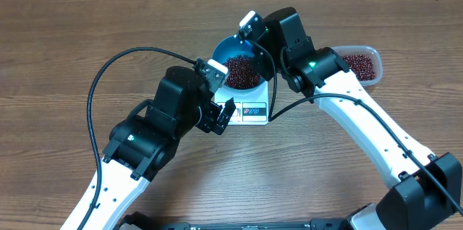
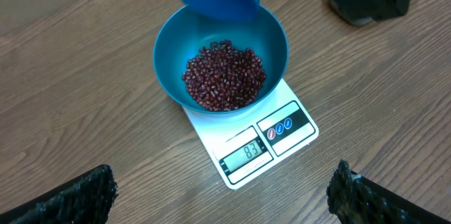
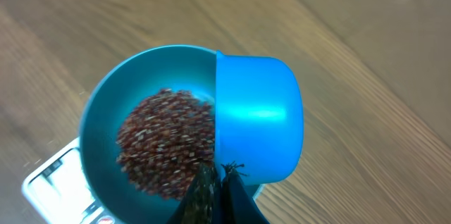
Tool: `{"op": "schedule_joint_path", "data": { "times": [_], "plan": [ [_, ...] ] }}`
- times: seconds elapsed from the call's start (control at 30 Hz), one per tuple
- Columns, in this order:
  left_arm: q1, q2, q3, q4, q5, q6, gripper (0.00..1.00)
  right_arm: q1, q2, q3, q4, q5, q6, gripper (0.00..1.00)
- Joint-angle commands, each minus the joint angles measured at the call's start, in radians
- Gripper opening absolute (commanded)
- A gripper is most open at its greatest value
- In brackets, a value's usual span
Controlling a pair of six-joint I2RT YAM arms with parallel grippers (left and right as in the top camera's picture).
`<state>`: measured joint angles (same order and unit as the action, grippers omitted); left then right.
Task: Scoop item into bowl and weigh 150g on scale
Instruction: 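Carry the empty scoop right back to the bean tub with the right gripper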
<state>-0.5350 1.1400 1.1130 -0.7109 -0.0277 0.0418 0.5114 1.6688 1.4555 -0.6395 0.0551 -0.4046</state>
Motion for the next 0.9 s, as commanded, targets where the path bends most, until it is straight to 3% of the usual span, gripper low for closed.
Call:
{"op": "schedule_joint_path", "data": {
  "times": [0.0,0.27,0.7,0.87],
  "plan": [
    [0.005,-0.001,0.0,0.0,-0.006,-0.016,1.0,0.003,-0.047,0.033,0.023,0.112,0.101,0.04],
    [0.005,-0.001,0.0,0.0,-0.006,-0.016,0.99,0.003,-0.1,0.033,0.089,0.241,0.262,0.04],
    [0.005,-0.001,0.0,0.0,-0.006,-0.016,1.0,-0.083,-0.136,0.033,0.092,0.755,0.393,0.04],
    [0.005,-0.001,0.0,0.0,-0.006,-0.016,1.0,-0.148,-0.136,0.032,0.045,0.808,0.406,0.04]
  ]
}}
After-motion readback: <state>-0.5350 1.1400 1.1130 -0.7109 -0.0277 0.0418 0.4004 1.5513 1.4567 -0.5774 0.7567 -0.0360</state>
